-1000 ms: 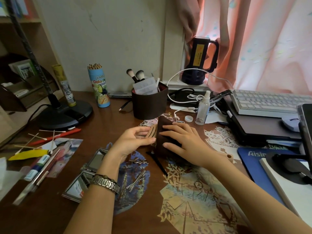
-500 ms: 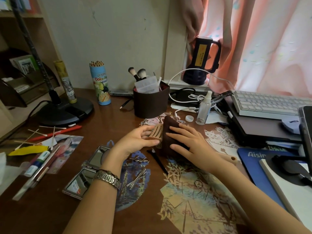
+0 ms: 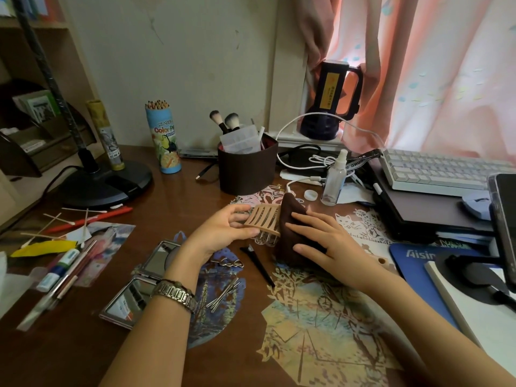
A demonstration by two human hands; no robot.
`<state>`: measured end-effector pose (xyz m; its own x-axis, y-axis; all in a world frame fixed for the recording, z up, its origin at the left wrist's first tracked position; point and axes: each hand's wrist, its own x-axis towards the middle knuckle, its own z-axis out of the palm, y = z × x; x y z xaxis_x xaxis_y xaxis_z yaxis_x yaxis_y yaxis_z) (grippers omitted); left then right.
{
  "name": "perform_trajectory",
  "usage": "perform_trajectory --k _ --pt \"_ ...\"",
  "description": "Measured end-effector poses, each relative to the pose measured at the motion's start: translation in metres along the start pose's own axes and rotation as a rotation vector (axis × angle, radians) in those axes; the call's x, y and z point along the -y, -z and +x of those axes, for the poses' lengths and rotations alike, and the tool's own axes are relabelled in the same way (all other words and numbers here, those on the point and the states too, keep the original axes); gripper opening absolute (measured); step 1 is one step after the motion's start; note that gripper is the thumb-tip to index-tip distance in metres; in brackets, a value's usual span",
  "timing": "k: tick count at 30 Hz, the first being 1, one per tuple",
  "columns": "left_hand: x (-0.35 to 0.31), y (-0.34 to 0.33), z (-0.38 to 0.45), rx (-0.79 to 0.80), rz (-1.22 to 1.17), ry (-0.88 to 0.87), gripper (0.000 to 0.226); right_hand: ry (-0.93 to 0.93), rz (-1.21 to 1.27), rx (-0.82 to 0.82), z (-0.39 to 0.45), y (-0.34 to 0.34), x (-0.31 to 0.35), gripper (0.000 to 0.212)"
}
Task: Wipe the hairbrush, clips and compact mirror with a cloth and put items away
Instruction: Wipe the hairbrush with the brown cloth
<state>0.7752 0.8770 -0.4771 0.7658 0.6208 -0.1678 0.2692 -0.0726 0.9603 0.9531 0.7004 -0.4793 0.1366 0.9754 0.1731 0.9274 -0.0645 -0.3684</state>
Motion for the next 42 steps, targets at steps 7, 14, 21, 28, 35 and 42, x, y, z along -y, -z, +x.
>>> perform_trajectory --k 7,14,21,28,35,42 --pt "0.000 0.007 -0.005 0.007 -0.122 0.015 0.066 0.026 -0.042 -0.019 0.007 0.001 0.006 0.054" --pt "0.001 0.011 -0.004 0.008 -0.165 0.030 0.072 0.035 -0.091 -0.001 0.025 -0.002 0.013 0.056" --pt "0.003 0.014 -0.003 0.019 -0.220 0.056 0.066 0.077 -0.133 -0.019 0.040 -0.007 0.020 0.057" --pt "0.001 0.017 0.000 0.035 -0.238 0.100 0.063 0.101 -0.157 -0.004 0.056 -0.011 0.026 0.054" --pt "0.000 0.017 -0.001 0.033 -0.259 0.110 0.058 0.125 -0.150 -0.024 0.069 -0.019 0.029 0.055" --pt "0.002 0.019 0.001 0.027 -0.220 0.116 0.061 0.133 -0.137 -0.017 0.075 -0.021 0.030 0.055"
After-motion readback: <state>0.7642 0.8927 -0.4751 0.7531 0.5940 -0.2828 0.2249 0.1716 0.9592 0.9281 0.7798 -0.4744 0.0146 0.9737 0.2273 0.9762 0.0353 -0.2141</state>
